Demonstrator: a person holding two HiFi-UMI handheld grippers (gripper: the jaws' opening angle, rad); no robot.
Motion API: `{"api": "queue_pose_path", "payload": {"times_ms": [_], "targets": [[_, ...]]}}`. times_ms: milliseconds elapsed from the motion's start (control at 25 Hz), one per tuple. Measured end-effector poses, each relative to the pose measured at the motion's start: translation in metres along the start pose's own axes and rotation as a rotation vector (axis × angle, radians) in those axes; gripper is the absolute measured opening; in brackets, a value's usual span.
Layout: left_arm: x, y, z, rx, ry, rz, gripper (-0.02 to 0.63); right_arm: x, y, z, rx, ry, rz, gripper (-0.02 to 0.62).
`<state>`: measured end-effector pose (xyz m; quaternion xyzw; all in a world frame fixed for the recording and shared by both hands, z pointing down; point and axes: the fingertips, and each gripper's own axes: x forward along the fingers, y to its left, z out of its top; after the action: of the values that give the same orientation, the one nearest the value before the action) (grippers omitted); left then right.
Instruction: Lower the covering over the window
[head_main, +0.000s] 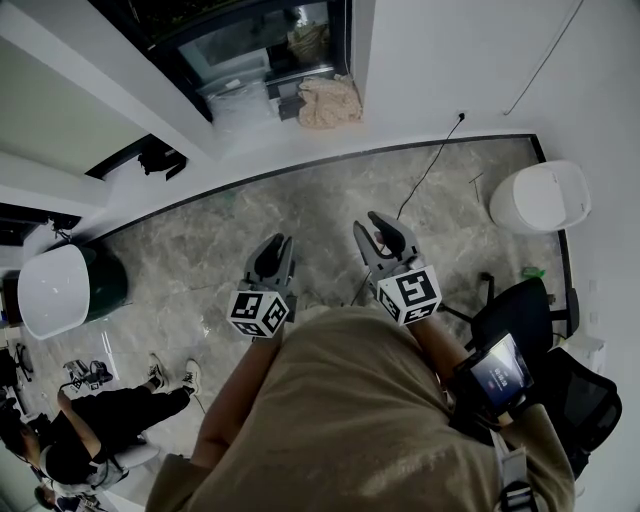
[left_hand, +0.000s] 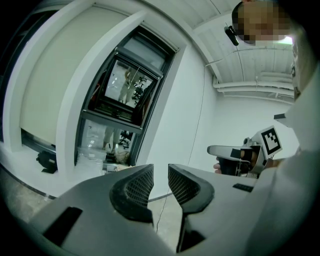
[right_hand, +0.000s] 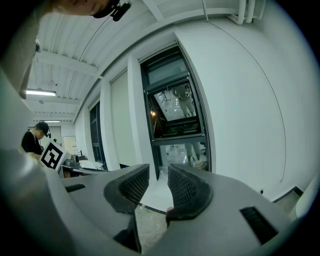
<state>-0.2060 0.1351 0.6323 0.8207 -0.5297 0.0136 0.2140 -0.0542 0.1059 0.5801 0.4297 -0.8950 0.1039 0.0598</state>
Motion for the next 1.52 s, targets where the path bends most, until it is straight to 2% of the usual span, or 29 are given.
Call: {"api": "queue_pose_path", "payload": {"times_ms": [760,1520], "targets": [[0.010,-0.005,-0.007,0.006,0.024,-0.034,0.101,0.001,-0.005,-0.004,-0.009,0.014,-0.013,0.121],[0.026,-0.011,-0.011,0.006,0.039,-0.064,0.101,-0.004,-0.021,-0.007,-0.018,0.018,-0.069,0.121]]}}
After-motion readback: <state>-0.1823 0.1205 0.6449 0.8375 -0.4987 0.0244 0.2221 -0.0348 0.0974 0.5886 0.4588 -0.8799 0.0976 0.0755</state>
